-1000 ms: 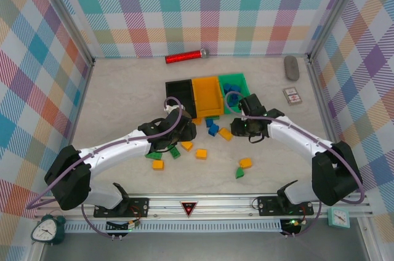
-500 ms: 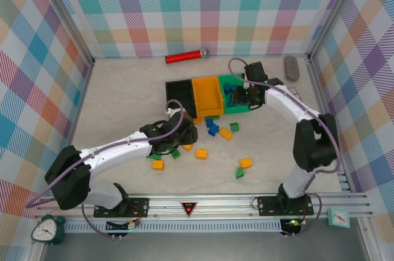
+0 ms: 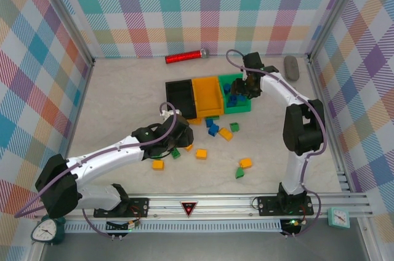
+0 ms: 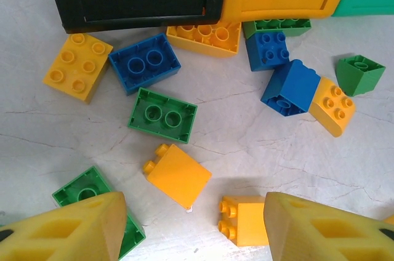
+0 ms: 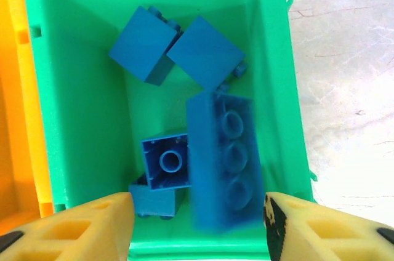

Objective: Sort the legos into containers by color
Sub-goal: Place the lego in the container, then pick up the lego from the center of the table.

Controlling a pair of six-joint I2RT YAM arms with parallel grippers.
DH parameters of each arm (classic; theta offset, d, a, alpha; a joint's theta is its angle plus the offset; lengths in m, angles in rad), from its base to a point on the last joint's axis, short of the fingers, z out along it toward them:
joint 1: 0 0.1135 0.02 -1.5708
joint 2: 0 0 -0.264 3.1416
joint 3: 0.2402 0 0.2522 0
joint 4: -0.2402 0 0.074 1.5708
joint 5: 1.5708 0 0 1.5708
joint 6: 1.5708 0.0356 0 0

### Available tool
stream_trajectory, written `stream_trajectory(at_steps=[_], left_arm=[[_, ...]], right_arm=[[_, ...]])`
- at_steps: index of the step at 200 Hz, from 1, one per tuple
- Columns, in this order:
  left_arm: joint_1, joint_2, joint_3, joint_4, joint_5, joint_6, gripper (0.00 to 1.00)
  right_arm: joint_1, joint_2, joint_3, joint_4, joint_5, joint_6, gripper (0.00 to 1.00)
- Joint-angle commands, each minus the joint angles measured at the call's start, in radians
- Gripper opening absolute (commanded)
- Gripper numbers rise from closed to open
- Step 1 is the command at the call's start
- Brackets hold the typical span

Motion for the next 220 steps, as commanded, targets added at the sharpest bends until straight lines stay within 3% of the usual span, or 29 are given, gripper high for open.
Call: stream_trajectory(at_steps=[1, 78, 115, 168, 220], left_arm=[[-0.014, -0.005, -0.013, -0.020, -0.016, -0.017, 0.61], [-0.019, 0.070, 0.007, 0.035, 0.008, -0.005, 0.61], [-0.019, 0.079, 0.037, -0.030, -0.055, 0.017, 0.61], [-0.019, 0.077, 0.019, -0.010, -0.036, 0.007, 0.62], [-0.019, 0.080, 0.014, -0.005, -0.030, 0.004, 0.62]], right_arm=[[0.001, -0.063, -0.056, -0.004, -0.062, -0.011, 0.59], [0.057, -0.330, -0.387, 0.088, -0.148, 0.005, 0.60], [0.114, -0.406, -0.516, 0.124, -0.189, 0.033, 0.60], [0.192, -0.383, -0.550, 0.153, -0.174, 0.061, 0.60], [0.267, -0.288, -0.475, 0.120, -0.150, 0.035, 0.61]])
